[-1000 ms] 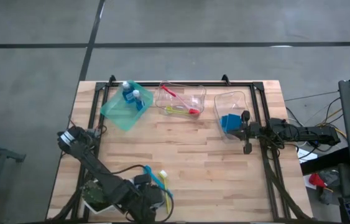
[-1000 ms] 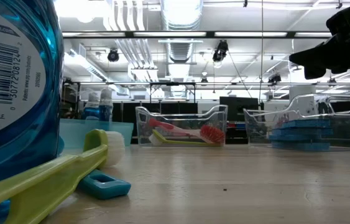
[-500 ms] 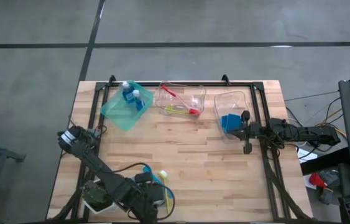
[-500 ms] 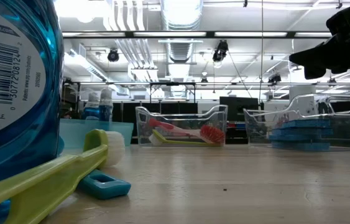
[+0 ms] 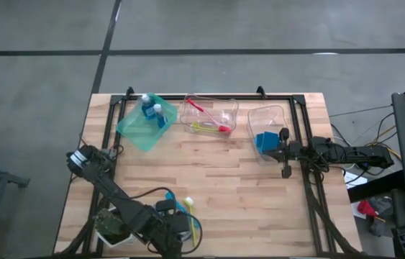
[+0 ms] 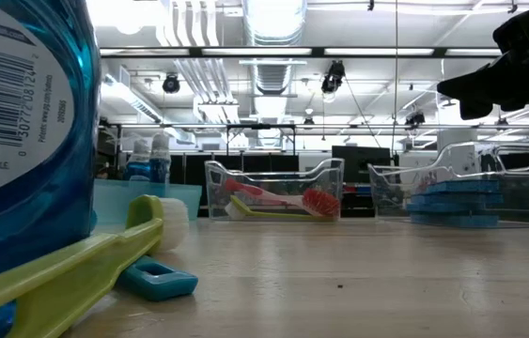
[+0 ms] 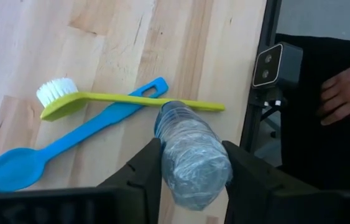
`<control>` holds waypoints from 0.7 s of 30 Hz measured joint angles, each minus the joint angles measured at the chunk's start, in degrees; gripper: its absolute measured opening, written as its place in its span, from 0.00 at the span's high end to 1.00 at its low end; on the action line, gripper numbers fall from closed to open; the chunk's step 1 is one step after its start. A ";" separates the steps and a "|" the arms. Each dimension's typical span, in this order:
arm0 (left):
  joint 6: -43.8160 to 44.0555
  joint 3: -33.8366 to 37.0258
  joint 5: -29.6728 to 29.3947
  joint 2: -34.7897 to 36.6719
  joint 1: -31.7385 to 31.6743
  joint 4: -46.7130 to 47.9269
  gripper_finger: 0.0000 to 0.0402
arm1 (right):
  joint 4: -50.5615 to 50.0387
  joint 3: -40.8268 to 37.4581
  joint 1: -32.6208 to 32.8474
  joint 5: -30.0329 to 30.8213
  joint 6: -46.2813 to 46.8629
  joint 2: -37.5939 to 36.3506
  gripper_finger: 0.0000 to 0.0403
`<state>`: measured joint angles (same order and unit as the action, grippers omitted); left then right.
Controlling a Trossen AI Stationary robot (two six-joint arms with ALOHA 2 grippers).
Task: Pick & Place Kitchen Sink Supplies
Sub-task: Put the transparent soap dispenser in the green bin
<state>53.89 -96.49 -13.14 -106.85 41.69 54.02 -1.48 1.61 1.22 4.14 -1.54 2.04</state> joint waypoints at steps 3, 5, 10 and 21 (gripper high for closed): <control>-0.11 -0.29 0.32 0.28 0.00 0.57 0.64 | 0.00 0.00 0.00 -0.01 0.00 0.01 0.98; -1.21 -0.85 0.30 0.74 -0.03 0.92 0.64 | 0.00 0.00 0.00 0.00 0.00 -0.02 0.98; -3.54 -2.86 -0.42 2.36 -0.75 2.67 0.65 | 0.01 0.00 0.01 0.00 0.00 -0.02 0.98; -9.89 -5.46 -1.95 6.86 -4.39 9.74 0.64 | 0.02 0.00 0.02 0.00 0.00 0.01 0.98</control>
<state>44.00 -101.95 -15.09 -99.99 37.31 63.75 -1.45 1.61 1.23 4.14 -1.54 2.04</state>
